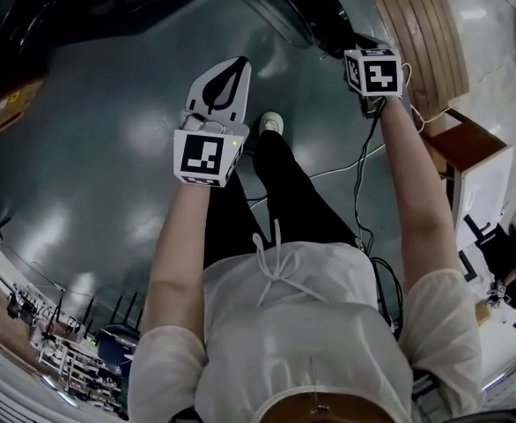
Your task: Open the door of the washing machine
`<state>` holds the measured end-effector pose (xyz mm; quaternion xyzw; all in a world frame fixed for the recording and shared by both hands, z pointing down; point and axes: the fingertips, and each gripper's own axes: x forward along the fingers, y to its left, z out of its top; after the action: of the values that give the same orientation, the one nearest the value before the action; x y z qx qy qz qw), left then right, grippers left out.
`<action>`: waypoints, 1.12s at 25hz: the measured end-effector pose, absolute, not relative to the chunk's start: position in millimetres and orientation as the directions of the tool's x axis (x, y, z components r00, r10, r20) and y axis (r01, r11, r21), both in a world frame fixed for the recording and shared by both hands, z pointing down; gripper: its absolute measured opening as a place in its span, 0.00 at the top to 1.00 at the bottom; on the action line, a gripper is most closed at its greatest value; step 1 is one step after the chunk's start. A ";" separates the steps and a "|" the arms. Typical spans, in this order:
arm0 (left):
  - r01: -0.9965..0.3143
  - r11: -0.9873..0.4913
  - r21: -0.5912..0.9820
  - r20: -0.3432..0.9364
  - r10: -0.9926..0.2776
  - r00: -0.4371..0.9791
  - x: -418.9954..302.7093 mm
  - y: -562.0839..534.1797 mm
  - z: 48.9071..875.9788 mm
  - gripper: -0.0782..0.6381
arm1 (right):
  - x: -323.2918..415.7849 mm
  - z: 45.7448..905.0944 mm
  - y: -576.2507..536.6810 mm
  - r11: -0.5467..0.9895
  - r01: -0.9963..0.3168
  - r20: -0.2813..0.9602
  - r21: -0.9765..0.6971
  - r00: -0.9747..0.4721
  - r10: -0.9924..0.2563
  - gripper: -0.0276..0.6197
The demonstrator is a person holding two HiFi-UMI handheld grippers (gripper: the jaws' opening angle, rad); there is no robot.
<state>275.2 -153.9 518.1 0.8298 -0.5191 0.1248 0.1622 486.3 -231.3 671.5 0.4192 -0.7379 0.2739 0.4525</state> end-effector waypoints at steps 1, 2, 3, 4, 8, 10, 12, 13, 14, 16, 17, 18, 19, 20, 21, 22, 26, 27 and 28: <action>-0.904 -0.404 0.142 0.375 -0.823 0.426 273.2 -153.6 517.2 0.86 | 486.1 669.6 -230.8 0.504 -0.864 0.897 -0.010 -0.231 -0.378 0.76; -0.906 -0.398 0.142 0.374 -0.826 0.422 271.1 -153.3 515.6 0.86 | 485.9 666.0 -230.7 0.514 -0.858 0.892 0.011 -0.224 -0.393 0.69; -0.909 -0.393 0.138 0.371 -0.831 0.415 268.9 -153.1 513.2 0.86 | 485.5 660.2 -230.9 0.525 -0.851 0.885 0.031 -0.221 -0.410 0.65; -0.912 -0.388 0.133 0.364 -0.837 0.409 266.8 -153.1 509.7 0.86 | 484.9 652.4 -231.3 0.535 -0.843 0.878 0.049 -0.219 -0.426 0.64; -0.920 -0.376 0.113 0.333 -0.858 0.392 254.7 -147.4 489.4 0.86 | 473.2 612.7 -223.3 0.543 -0.837 0.845 0.072 -0.238 -0.479 0.66; -0.926 -0.363 0.104 0.332 -0.865 0.377 244.0 -138.5 475.5 0.86 | 458.8 588.7 -209.8 0.547 -0.834 0.826 0.066 -0.262 -0.500 0.67; -0.936 -0.340 0.096 0.327 -0.877 0.352 230.7 -129.4 456.3 0.86 | 437.9 559.9 -200.8 0.569 -0.820 0.798 0.061 -0.302 -0.522 0.68; -0.942 -0.325 0.090 0.320 -0.886 0.336 223.0 -126.4 445.5 0.86 | 424.7 544.6 -200.4 0.586 -0.809 0.778 0.058 -0.331 -0.534 0.70; -0.947 -0.310 0.086 0.310 -0.895 0.321 214.5 -123.8 434.6 0.86 | 410.0 529.6 -201.5 0.603 -0.796 0.755 0.050 -0.365 -0.545 0.71; -0.955 -0.286 0.080 0.291 -0.909 0.297 194.6 -117.3 414.8 0.86 | 379.4 502.2 -203.3 0.627 -0.779 0.705 0.020 -0.434 -0.561 0.74; -0.959 -0.273 0.081 0.290 -0.914 0.285 183.4 -113.3 406.3 0.86 | 364.4 489.8 -203.6 0.633 -0.774 0.682 0.000 -0.463 -0.566 0.77; -0.963 -0.258 0.081 0.289 -0.918 0.270 172.2 -109.6 398.2 0.86 | 349.9 477.7 -203.8 0.639 -0.769 0.659 -0.018 -0.490 -0.571 0.79; -0.968 -0.240 0.077 0.281 -0.926 0.252 161.0 -106.8 389.2 0.86 | 336.2 465.4 -203.8 0.646 -0.762 0.635 -0.034 -0.516 -0.575 0.81; -0.972 -0.223 0.069 0.268 -0.935 0.234 150.4 -104.4 379.1 0.86 | 323.3 452.7 -203.6 0.656 -0.753 0.610 -0.046 -0.541 -0.579 0.84; -0.976 -0.208 0.061 0.256 -0.942 0.217 140.6 -101.8 368.5 0.86 | 311.3 439.5 -202.9 0.667 -0.743 0.585 -0.054 -0.565 -0.582 0.87; -0.979 -0.194 0.060 0.244 -0.948 0.203 131.1 -98.9 357.5 0.86 | 299.9 426.1 -202.1 0.680 -0.731 0.559 -0.057 -0.588 -0.584 0.90; -0.988 -0.119 0.093 0.187 -0.973 0.135 91.5 -83.3 313.6 0.86 | 257.0 378.3 -197.6 0.739 -0.672 0.472 -0.042 -0.665 -0.578 0.95; -0.991 -0.098 0.086 0.179 -0.977 0.112 82.0 -78.1 303.6 0.86 | 246.7 367.8 -195.4 0.753 -0.656 0.451 -0.042 -0.685 -0.572 0.95; -0.994 -0.082 0.073 0.174 -0.980 0.093 73.4 -72.9 294.8 0.86 | 237.2 357.0 -192.9 0.766 -0.641 0.429 -0.044 -0.704 -0.565 0.95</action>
<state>73.4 -72.9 294.8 0.7344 -0.6721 0.0396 0.0860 237.2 -192.9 357.0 0.3285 -0.9182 0.0954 0.1996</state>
